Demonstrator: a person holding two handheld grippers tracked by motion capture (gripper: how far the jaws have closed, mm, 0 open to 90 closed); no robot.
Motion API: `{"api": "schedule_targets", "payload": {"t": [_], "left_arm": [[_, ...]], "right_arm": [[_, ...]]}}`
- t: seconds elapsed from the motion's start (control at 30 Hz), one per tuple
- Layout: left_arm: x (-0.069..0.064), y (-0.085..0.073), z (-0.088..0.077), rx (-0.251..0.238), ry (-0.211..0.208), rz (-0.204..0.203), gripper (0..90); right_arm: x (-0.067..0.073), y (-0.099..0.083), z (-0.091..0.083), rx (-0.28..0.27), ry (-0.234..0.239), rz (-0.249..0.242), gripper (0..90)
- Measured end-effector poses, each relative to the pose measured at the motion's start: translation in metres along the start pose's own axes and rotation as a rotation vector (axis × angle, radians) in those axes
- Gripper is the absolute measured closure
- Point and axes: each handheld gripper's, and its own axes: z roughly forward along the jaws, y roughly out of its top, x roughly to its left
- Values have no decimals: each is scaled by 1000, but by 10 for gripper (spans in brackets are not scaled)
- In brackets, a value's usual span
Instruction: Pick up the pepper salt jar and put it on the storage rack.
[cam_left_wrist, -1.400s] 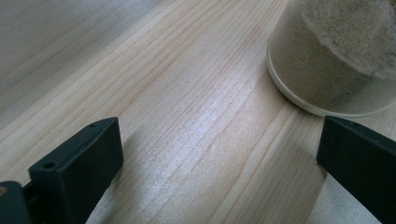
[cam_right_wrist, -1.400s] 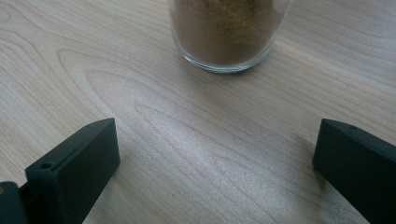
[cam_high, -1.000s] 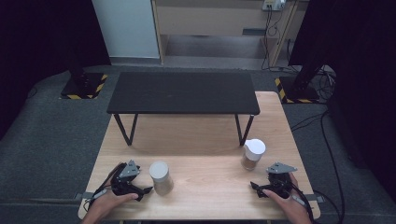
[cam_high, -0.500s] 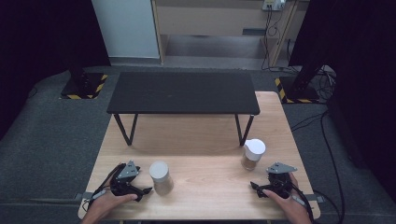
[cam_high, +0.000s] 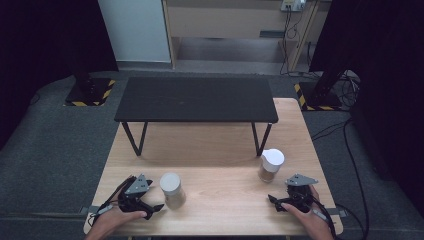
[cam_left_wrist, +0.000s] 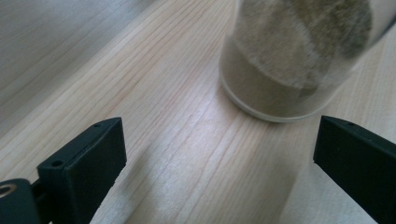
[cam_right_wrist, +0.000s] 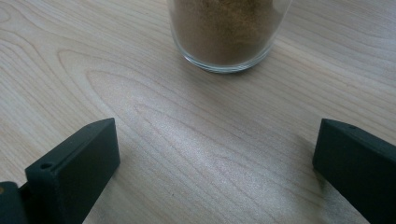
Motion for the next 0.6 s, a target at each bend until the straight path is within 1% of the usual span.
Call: {"api": "schedule_targets", "payload": {"t": [0.2,0.6], "left_arm": [[-2,3,-4,-35,-9,14,14],[-9,10,-7,-84,-23,38,14]], "right_arm": [[0,0,0,0,0,0,13],[0,0,0,0,0,0,13]]}}
